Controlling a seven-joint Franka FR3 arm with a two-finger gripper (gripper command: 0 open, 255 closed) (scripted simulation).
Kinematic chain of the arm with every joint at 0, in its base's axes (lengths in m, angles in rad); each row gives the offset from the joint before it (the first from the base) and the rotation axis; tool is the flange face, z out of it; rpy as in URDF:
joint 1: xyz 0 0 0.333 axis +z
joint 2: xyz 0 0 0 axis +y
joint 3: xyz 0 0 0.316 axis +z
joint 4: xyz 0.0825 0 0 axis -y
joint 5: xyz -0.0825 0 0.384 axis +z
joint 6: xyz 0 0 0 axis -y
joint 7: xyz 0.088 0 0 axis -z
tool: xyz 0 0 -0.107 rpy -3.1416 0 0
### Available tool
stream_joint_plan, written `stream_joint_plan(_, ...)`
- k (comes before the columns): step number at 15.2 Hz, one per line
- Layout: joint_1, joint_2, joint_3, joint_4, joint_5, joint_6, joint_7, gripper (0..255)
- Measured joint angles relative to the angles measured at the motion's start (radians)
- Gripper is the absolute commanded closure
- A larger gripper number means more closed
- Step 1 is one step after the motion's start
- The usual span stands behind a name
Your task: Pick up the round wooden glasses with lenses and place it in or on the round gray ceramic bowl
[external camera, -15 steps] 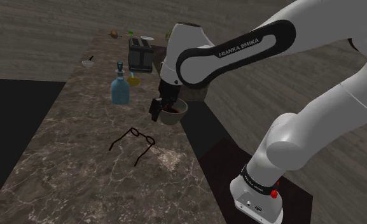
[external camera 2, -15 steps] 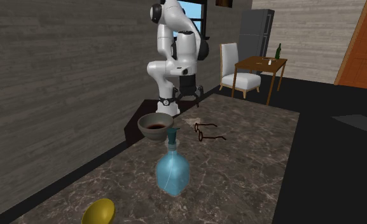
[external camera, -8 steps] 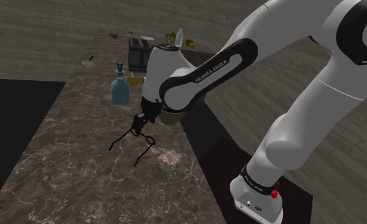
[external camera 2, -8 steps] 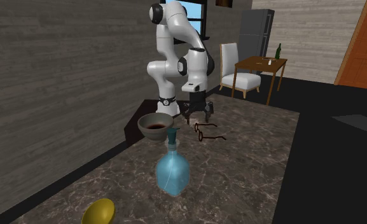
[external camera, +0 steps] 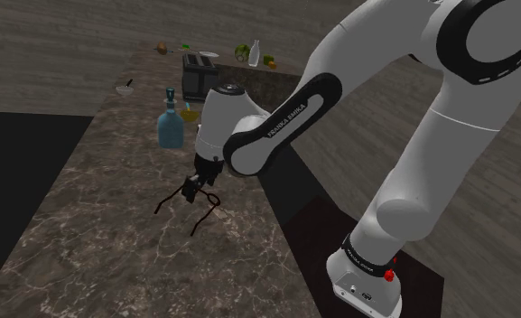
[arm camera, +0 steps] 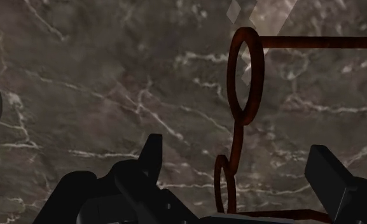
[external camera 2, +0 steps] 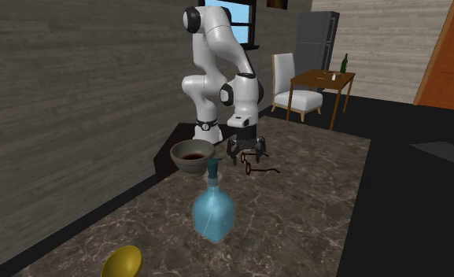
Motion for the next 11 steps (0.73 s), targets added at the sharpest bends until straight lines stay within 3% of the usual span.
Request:
stream_joint_plan(6, 0.001, 0.011, -0.001, -0.001, -0.013, 0.011, 0.011, 0)
stream_joint_plan(7, 0.001, 0.011, -0.001, -0.001, -0.013, 0.011, 0.011, 255)
stream_joint_plan(11, 0.001, 0.011, -0.001, -0.001, -0.013, 0.011, 0.011, 255)
